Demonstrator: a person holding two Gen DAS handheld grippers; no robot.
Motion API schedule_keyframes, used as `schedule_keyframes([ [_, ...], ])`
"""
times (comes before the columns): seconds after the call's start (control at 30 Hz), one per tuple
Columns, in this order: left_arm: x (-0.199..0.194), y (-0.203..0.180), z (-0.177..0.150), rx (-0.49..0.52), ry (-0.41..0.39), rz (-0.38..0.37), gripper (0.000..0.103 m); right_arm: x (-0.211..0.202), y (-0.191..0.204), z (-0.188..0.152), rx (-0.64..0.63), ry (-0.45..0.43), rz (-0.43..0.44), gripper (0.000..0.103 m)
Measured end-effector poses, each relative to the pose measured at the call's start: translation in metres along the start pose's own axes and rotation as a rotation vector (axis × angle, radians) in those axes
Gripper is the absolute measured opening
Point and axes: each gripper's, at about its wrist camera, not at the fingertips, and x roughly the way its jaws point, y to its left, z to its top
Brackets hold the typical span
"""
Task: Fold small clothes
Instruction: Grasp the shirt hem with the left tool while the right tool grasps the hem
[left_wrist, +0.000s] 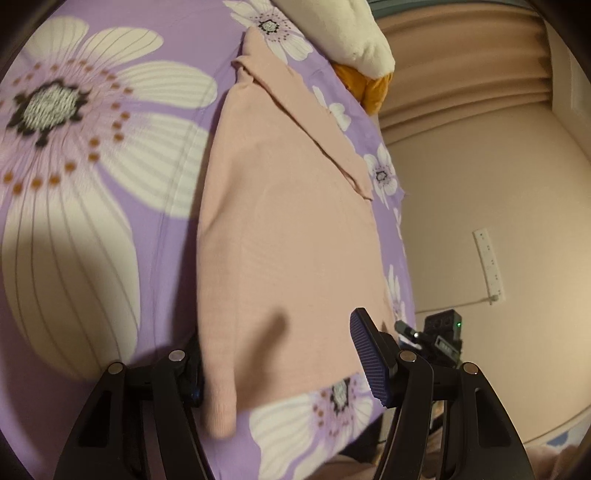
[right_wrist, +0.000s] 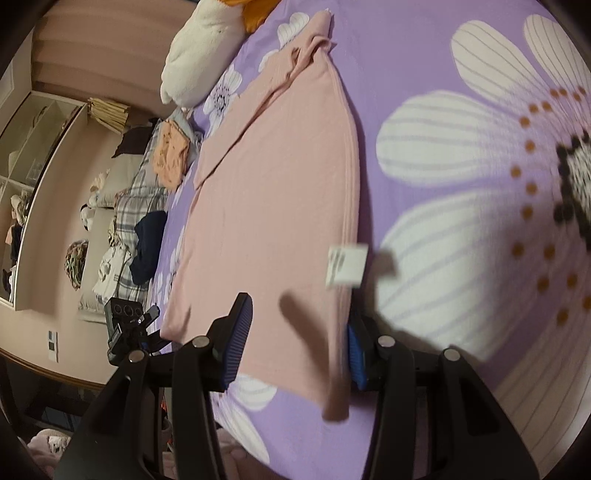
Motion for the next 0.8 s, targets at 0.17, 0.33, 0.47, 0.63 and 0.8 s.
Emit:
schedule_keyframes([
  [0.17, 0.006, 0.001, 0.003, -0.004, -0.009, 0.016, 0.055, 0.007, 0.0, 0.001, 0.0, -0.009, -0.012, 0.04],
  [0.33, 0.019, 0.009, 0.015, -0.052, -0.015, 0.074, 0.012, 0.017, 0.005, 0.011, -0.021, -0.034, -0.059, 0.014],
  [0.47, 0.012, 0.004, 0.018, -0.051, -0.055, 0.062, 0.002, 0.015, 0.016, 0.016, -0.061, -0.057, -0.075, 0.007],
  [0.63, -0.01, -0.029, 0.024, 0.049, -0.127, 0.05, 0.001, -0.007, 0.047, 0.023, -0.149, -0.157, 0.008, 0.005],
  [0.8, -0.024, -0.057, 0.035, 0.135, -0.189, 0.009, 0.0, -0.025, 0.076, 0.035, -0.23, -0.249, 0.068, 0.004],
])
